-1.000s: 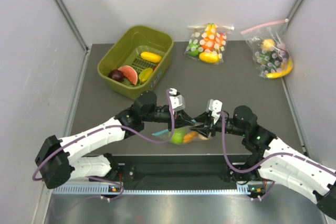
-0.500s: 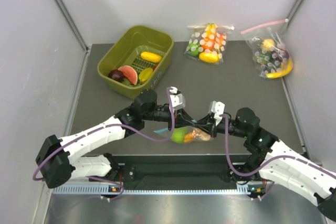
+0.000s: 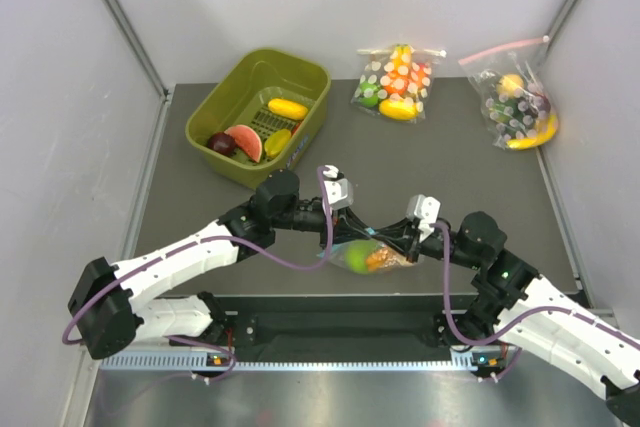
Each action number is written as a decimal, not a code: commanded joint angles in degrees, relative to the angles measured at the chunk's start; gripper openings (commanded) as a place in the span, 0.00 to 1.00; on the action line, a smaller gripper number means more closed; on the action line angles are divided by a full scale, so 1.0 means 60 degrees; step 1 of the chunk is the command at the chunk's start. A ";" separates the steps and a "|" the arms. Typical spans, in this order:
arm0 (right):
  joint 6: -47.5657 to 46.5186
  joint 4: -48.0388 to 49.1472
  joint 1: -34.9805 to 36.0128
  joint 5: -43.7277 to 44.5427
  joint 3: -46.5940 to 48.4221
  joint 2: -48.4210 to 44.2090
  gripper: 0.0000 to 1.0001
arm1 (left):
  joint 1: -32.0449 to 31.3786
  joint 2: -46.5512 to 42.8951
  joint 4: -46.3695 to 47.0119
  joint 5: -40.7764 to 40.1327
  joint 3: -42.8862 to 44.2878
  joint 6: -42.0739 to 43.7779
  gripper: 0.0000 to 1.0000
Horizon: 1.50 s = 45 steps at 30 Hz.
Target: Open the zip-top bag and remove the fake food
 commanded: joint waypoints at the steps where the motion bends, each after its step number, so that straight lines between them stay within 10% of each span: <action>1: -0.0080 0.0302 -0.0083 0.0351 0.0351 -0.0081 0.07 | 0.0111 -0.0086 -0.0390 0.0283 -0.0049 0.0005 0.00; 6: -0.0167 0.0155 -0.0068 -0.0161 0.0470 0.0241 0.36 | 0.0097 0.0104 -0.0389 0.0546 0.0082 -0.0009 0.00; 12: -0.0197 0.0389 -0.0068 -0.0835 0.0587 0.1017 0.40 | 0.0111 0.0369 -0.0009 0.1103 0.0112 -0.0346 0.00; 18: -0.0138 0.0799 -0.0068 -0.1114 0.0514 0.1414 0.06 | 0.0111 0.0369 -0.0066 0.1104 0.0112 -0.0303 0.00; 20: -0.0138 0.0829 -0.0068 -0.1056 0.0455 0.1311 0.00 | 0.0111 0.0296 -0.0256 0.0768 0.0141 -0.0244 0.19; 26: -0.0153 0.0668 -0.0068 -0.0865 0.0367 0.1033 0.00 | 0.0155 -0.0421 -0.0829 -0.0506 0.0025 0.0123 0.53; 45: -0.0182 0.0536 -0.0068 -0.0953 0.0499 0.1296 0.00 | 0.0316 -0.0305 -0.0624 -0.0156 0.0112 0.0005 0.57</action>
